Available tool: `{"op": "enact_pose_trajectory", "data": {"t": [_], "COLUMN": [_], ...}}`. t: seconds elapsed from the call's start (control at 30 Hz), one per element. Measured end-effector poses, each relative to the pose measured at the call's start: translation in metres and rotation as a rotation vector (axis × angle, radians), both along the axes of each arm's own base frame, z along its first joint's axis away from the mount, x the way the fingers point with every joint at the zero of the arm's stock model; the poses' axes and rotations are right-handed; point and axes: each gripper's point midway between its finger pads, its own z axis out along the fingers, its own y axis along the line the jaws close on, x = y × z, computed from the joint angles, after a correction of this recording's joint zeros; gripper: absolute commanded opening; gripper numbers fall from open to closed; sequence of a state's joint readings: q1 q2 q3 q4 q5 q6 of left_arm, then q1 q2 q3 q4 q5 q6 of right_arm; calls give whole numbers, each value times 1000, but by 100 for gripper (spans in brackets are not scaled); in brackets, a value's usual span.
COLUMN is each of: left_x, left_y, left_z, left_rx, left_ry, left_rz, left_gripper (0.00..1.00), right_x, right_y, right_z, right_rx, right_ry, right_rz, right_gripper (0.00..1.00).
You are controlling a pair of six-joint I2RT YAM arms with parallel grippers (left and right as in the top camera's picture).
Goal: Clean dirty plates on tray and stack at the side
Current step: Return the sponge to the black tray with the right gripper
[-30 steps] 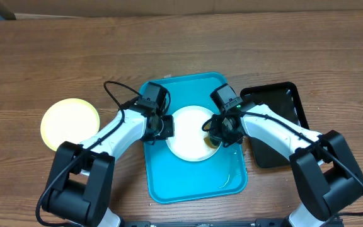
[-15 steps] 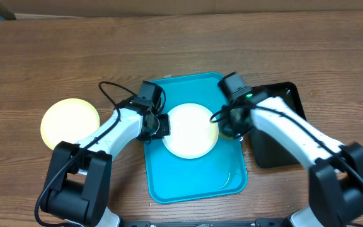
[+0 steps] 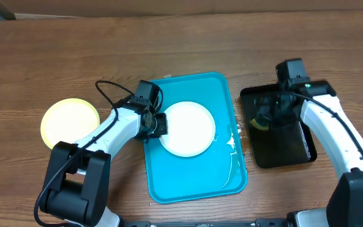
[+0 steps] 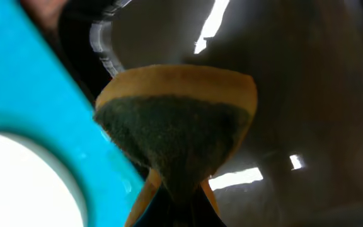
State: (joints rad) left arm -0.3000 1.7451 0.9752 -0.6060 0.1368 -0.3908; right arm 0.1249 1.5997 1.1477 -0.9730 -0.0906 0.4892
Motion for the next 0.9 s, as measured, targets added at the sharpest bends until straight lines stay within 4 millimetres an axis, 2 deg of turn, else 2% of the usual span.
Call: {"op": "enact_pose_trajectory", "data": {"t": [0.17,0.27,0.5,0.73,0.8,0.9], "left_x": [0,0,0,0,0,0], "left_y": [0,0,-11,-24,-24,-24], "left_z": [0,0,1,2,2,2], "left_rx": [8,13,31,38,39,41], "left_ry": [-9,-15,-50,-82,-84,-86], "left_rz": [-41,-70,-185,-266,-277,-287], "left_gripper": [4,4,4,4,4,4], "right_x": [-17,-22,-28,-11,-11,-10], "right_y": [-5,-6,-6,-5,-6,-11], "right_z": [-47,-57,-54,-24,-23,-23], "right_rx": [-3,-5,-11,-10,-19,-46], "right_ry": [13,10,45,-10,-12,-16], "right_rz": [-1,1,13,30,30,31], "right_gripper": [4,4,4,4,17,50]}}
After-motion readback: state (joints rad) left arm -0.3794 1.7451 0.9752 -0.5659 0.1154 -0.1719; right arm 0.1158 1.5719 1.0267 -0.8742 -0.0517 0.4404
